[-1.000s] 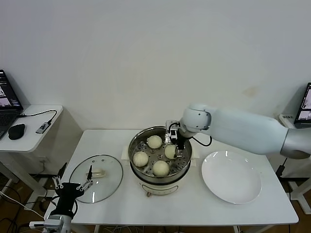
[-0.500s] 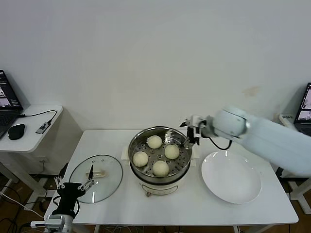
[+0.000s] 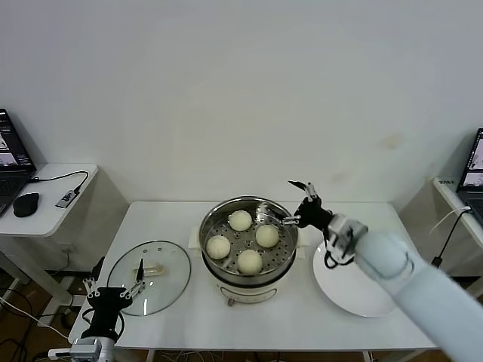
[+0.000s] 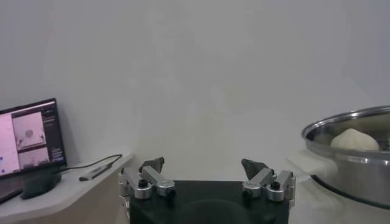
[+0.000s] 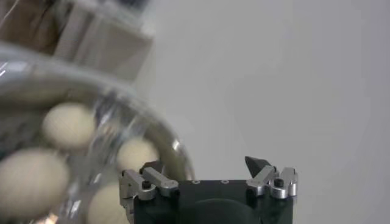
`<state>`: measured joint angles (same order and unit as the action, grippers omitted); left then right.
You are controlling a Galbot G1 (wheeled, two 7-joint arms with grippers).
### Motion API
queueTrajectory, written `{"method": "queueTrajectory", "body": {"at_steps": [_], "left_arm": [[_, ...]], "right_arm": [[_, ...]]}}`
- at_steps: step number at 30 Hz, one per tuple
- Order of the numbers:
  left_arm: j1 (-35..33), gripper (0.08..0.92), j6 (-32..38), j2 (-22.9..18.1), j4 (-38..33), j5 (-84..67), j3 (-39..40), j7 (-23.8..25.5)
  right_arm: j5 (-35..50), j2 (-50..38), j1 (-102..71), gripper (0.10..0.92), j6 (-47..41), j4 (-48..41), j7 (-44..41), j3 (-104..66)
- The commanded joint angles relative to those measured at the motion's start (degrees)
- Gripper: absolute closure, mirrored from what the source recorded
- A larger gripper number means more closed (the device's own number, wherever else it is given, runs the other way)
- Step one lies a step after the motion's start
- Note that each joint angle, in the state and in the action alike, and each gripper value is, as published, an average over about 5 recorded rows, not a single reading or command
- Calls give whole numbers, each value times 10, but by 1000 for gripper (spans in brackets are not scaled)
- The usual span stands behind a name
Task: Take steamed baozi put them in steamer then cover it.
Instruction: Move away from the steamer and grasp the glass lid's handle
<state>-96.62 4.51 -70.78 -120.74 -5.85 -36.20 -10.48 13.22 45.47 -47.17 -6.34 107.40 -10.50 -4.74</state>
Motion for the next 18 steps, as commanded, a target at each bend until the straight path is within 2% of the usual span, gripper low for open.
{"method": "queueTrajectory", "body": {"at_steps": [1, 4, 8, 18], "left_arm": [[1, 177, 61, -12, 14, 3, -1, -1], [-1, 177, 70, -11, 35, 64, 1, -8], [-8, 177, 80, -4, 69, 247, -19, -21], [-35, 177, 95, 39, 139, 639, -76, -21]], "right_arm": [[-114, 245, -333, 203, 151, 43, -2, -388], [-96, 295, -355, 203, 152, 62, -7, -429], [-94, 338, -380, 203, 152, 71, -1, -454], [-73, 361, -391, 203, 111, 66, 96, -518]]}}
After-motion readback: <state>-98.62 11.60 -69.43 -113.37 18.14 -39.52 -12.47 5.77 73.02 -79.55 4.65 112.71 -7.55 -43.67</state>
